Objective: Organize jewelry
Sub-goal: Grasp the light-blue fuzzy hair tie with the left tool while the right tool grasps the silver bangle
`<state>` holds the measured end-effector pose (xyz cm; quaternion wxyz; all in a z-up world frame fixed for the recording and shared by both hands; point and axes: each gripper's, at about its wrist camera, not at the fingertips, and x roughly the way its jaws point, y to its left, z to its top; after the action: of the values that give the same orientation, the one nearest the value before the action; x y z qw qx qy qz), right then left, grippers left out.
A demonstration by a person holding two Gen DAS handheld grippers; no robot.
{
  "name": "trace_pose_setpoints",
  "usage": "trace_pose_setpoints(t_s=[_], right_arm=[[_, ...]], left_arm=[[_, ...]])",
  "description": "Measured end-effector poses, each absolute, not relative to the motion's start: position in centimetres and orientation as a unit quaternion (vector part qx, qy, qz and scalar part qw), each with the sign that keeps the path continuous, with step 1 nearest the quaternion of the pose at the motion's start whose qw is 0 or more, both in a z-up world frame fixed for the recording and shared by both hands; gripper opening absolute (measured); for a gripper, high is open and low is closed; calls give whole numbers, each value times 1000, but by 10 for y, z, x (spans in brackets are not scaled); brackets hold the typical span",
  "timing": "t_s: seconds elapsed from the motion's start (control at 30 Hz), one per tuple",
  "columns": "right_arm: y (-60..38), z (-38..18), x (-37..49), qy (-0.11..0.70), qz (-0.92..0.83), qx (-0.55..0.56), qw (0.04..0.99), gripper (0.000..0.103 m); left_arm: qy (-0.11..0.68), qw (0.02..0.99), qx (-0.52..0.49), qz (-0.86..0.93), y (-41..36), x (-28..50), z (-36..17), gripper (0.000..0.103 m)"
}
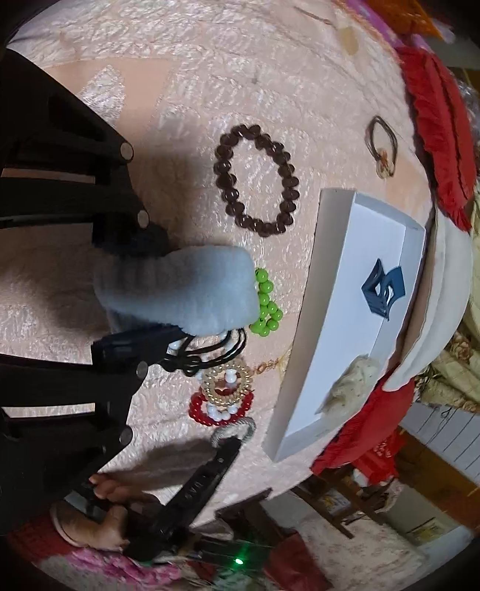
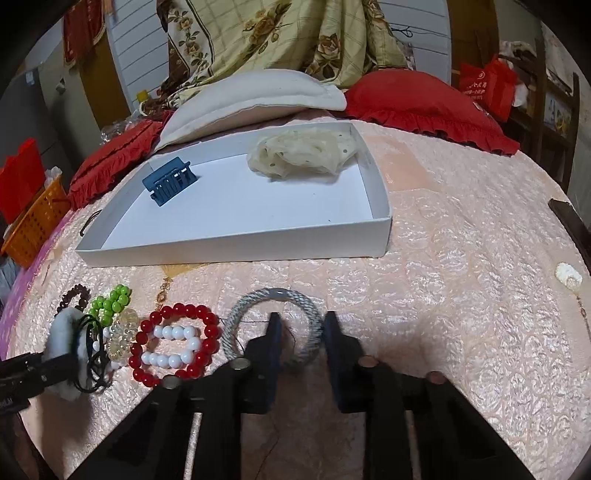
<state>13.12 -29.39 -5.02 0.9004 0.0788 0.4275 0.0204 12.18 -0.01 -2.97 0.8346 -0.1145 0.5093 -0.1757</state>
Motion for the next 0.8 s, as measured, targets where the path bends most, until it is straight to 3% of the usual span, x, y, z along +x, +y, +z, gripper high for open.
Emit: trace_pose_setpoints(t_s=[0.03, 0.47, 0.73, 0.8], right_arm=[[-297, -50, 131, 431, 25, 92, 897, 7], [-305, -18, 98, 412, 70, 171, 892, 7], [-260, -2, 74, 406, 119, 128, 897, 7], [-250, -3, 71, 408, 128, 116, 897, 7]], left_arm=[[508, 834, -123, -177, 4, 121, -27, 29], [461, 854, -100, -217, 20, 85, 17, 30], [509, 840, -65, -176, 23, 87, -20, 31], [517, 836, -74, -169, 31, 87, -29, 35]])
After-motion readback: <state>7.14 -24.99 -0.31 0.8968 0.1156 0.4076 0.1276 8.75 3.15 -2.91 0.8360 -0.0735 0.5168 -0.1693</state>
